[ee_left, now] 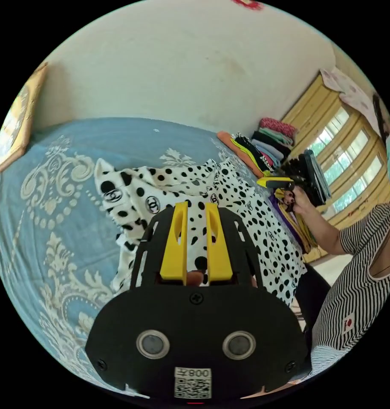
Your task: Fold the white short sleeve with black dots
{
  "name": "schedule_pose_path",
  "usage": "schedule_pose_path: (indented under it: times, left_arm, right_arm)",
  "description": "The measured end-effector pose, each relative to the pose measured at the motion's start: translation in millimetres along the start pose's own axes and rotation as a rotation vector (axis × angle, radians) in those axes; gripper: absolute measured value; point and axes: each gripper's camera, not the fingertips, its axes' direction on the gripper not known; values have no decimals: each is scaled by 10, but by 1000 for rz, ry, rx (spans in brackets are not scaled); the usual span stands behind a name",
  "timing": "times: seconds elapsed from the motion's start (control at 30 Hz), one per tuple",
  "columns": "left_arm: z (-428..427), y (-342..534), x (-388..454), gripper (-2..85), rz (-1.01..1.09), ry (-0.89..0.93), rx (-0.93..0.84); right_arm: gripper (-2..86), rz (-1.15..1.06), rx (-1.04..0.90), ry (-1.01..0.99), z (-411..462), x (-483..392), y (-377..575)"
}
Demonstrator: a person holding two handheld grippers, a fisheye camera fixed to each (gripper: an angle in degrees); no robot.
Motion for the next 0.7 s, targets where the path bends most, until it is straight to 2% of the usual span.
schedule_pose_path:
  times: [0.13,0.3,0.43,0.7]
  left_arm:
    - [778,-284,344,78,237,-22,-145]
    - [1640,-296,510,77,455,-122,-332]
    - [1963,-170,431,67,480,-126,-377]
    - [2309,-8,143,48,449,-81,-378]
  right_arm:
    - [43,-282,-113,-45,600,-537,-318]
    - [61,-562,-211,18,1162,-1000,-462]
    - [68,-693,-270,28,1578,-1237,-443]
    - [43,-857,-339,195,2237,-1512,-200]
